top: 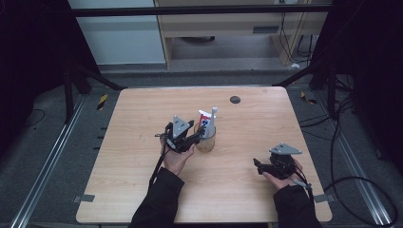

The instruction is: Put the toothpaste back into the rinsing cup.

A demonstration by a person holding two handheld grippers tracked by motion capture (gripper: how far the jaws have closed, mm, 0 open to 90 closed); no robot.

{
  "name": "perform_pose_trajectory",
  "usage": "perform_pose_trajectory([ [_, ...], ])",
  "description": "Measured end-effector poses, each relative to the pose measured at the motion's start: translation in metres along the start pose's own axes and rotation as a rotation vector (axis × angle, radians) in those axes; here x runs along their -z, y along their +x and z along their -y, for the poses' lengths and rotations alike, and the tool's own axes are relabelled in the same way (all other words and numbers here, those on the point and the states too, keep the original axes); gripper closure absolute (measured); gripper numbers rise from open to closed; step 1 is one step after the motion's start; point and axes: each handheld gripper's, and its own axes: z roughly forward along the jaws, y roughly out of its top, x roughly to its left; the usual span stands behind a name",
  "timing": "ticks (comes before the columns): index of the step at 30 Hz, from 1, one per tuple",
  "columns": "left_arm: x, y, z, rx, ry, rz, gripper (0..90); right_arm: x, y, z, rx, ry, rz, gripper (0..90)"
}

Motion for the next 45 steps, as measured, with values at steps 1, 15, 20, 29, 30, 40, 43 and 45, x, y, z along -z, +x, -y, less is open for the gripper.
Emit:
perform_pose_trajectory([
  [1,0.003,0.002,-0.001,0.001,0.011,-0.002,51.1,0.0,0.0,0.0,-0.001,-0.001,0.0,21.1],
  [15,0.045,0.009,0.006,-0.059,0.134,0.01,37.8,0.003,0.0,0.0,-0.012,-0.008,0.002,20.5],
  [20,0.064,0.019,0.018,-0.061,0.154,0.014,34.9,0.003,-0.002,0.001,-0.019,-0.005,0.006,20.1],
  [29,0.102,0.044,0.055,-0.027,0.201,-0.014,30.1,0.002,-0.002,0.003,-0.03,0.005,0.015,18.4],
  [30,0.104,0.046,0.058,-0.022,0.201,-0.018,30.0,0.002,-0.002,0.003,-0.028,0.006,0.015,18.3],
  [40,0.124,0.074,0.088,0.03,0.263,-0.082,26.6,0.001,-0.002,0.005,-0.028,0.017,0.016,17.6],
  [43,0.128,0.085,0.095,0.046,0.278,-0.109,25.2,-0.001,-0.002,0.006,-0.019,0.028,0.015,17.1],
  [45,0.131,0.091,0.098,0.044,0.282,-0.126,24.0,-0.002,-0.003,0.006,-0.017,0.032,0.018,16.7],
])
